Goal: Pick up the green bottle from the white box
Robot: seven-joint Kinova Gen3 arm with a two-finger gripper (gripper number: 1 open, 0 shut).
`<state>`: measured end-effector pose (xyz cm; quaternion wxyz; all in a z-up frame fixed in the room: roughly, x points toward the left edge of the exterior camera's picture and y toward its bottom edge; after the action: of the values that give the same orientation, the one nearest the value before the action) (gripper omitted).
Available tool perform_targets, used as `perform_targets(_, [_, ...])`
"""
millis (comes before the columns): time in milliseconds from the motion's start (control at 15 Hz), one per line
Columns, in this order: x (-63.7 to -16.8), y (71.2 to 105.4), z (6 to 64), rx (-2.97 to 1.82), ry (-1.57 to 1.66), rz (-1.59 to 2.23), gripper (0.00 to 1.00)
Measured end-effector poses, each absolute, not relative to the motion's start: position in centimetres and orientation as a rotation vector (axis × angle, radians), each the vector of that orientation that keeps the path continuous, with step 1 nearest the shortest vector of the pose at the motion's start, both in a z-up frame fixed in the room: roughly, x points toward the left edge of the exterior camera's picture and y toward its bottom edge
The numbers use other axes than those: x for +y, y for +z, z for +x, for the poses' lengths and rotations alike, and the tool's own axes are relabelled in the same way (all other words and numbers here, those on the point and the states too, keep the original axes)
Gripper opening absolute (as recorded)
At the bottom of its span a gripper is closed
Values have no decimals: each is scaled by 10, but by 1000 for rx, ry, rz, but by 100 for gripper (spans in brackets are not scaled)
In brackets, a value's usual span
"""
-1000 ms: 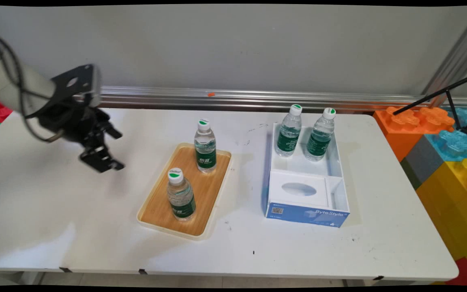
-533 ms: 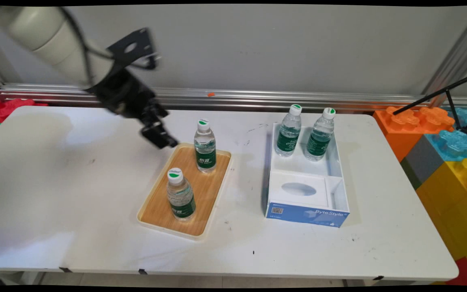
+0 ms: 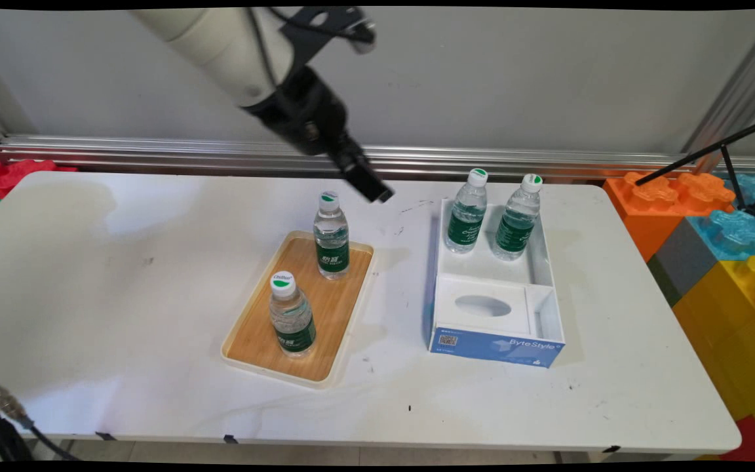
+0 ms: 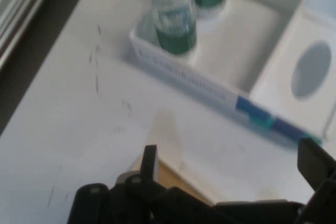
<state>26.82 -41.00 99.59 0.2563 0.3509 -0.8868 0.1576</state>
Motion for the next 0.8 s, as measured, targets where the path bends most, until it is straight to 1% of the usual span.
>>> perform_targets(400, [-456, 968, 231, -2298, 448, 990, 100])
perform_targets(800, [-496, 929, 207, -2274, 455, 960, 100])
